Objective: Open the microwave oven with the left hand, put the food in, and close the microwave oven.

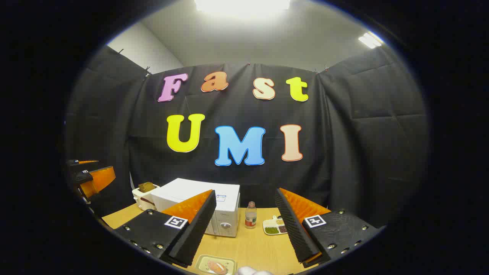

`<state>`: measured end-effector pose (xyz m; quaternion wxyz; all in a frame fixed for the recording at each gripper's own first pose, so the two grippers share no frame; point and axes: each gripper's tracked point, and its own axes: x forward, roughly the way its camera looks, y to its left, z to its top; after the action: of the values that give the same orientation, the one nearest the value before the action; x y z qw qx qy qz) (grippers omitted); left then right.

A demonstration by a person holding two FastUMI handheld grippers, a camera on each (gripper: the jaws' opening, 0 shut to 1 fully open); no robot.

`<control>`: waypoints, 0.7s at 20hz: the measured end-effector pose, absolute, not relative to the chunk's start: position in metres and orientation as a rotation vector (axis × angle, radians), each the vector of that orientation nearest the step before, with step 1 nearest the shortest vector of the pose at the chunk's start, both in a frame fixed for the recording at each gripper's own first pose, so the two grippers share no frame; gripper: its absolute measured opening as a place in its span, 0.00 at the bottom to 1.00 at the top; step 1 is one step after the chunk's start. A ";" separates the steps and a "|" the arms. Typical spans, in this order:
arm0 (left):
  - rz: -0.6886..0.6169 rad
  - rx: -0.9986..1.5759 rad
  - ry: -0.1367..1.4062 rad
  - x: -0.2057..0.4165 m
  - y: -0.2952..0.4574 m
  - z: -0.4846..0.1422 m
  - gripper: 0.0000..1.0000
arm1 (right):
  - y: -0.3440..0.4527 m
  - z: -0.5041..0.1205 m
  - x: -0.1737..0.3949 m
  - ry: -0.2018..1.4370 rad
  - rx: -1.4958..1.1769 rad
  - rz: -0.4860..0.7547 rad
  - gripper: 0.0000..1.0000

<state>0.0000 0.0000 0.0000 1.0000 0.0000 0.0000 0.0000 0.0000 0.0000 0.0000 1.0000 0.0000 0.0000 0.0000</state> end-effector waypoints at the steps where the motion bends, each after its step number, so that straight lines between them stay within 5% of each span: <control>1: -0.009 0.001 -0.003 0.000 0.002 -0.001 0.96 | 0.001 -0.001 -0.001 -0.002 0.006 -0.006 0.95; 14: -0.041 0.002 0.031 0.016 0.011 -0.025 0.96 | 0.012 -0.006 -0.001 -0.001 -0.002 -0.026 0.95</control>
<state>0.0162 0.0113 -0.0250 0.9997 0.0010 0.0153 -0.0204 -0.0015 0.0120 -0.0057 0.9999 -0.0009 -0.0007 -0.0128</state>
